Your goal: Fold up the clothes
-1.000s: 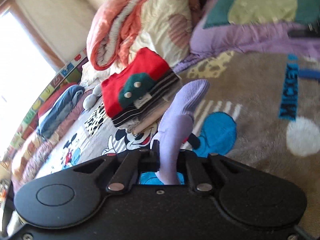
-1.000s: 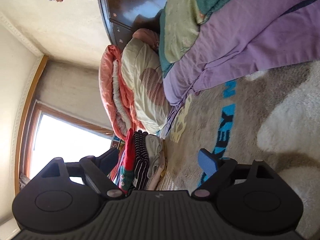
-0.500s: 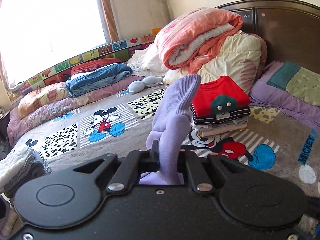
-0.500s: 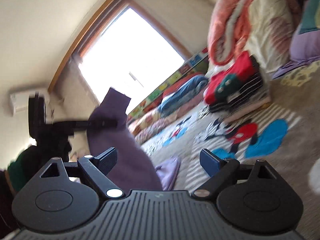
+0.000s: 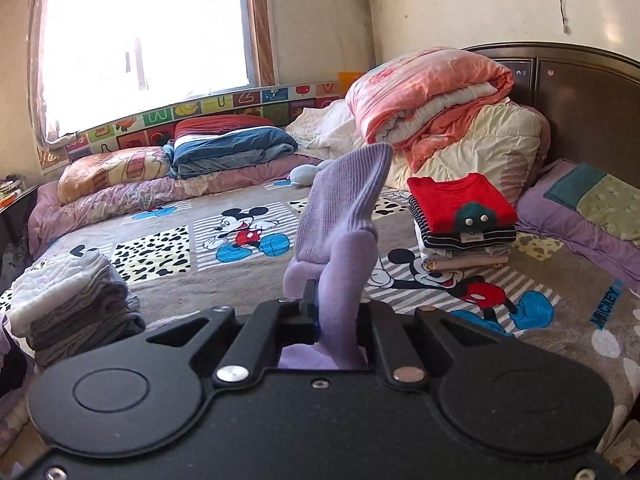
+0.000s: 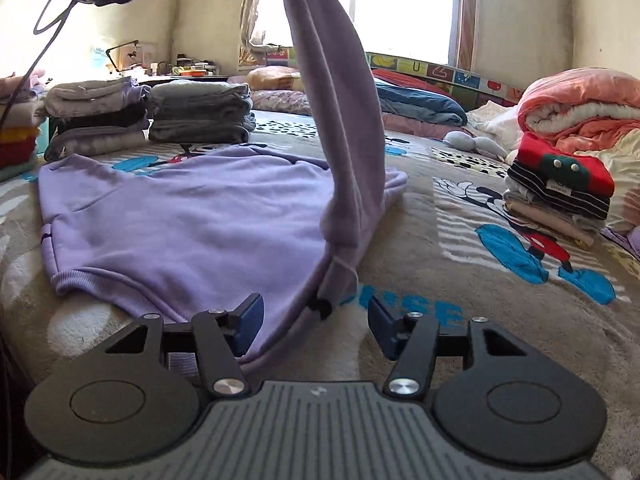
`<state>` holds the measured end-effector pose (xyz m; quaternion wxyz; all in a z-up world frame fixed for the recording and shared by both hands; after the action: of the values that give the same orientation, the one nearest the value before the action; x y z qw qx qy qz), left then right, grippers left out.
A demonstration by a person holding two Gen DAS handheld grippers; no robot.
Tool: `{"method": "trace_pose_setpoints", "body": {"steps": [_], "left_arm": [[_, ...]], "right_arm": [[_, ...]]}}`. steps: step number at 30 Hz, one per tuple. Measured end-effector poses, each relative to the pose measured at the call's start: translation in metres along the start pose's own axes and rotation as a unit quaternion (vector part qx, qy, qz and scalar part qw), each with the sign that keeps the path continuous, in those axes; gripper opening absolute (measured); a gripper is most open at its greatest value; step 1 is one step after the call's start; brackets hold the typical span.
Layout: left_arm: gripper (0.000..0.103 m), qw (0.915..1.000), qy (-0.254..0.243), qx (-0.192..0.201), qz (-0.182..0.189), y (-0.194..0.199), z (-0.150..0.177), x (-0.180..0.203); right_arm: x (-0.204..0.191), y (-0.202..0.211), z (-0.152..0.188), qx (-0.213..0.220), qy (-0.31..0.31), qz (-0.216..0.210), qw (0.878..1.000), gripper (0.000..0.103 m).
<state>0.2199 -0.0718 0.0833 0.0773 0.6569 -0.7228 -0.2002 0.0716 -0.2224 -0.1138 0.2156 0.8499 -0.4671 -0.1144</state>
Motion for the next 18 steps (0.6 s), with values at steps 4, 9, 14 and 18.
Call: {"method": "trace_pose_setpoints", "body": {"steps": [4,9,14,18], "left_arm": [[0.005,0.9999,0.014,-0.005,-0.003,0.0,0.013,-0.023],[0.005,0.9996,0.017,-0.015,-0.02,-0.003,0.034,-0.051],[0.005,0.9985,0.032,-0.03,-0.033,-0.006,0.062,-0.079],[0.005,0.9973,0.042,-0.042,-0.043,-0.01,0.086,-0.099]], "right_arm": [[0.0,-0.007,0.01,-0.003,0.006,0.017,1.0,0.055],[-0.01,-0.011,0.014,-0.005,0.02,0.034,0.999,0.051],[-0.018,-0.013,0.016,-0.011,0.039,0.049,0.998,0.051],[-0.024,-0.013,0.016,-0.011,0.07,0.061,0.996,0.051]]}}
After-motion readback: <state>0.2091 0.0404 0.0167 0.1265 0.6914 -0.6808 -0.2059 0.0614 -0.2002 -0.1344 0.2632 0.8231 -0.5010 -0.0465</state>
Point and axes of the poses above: each gripper's, at about its wrist camera, not at the fingertips, and y roughly against the way its jaws point, x to its right, z to its underside, the point moved 4 cm from there along -y, roughly the way its jaws point, and after that the axes turned 9 degrees about -z, right-handed, at the moved point
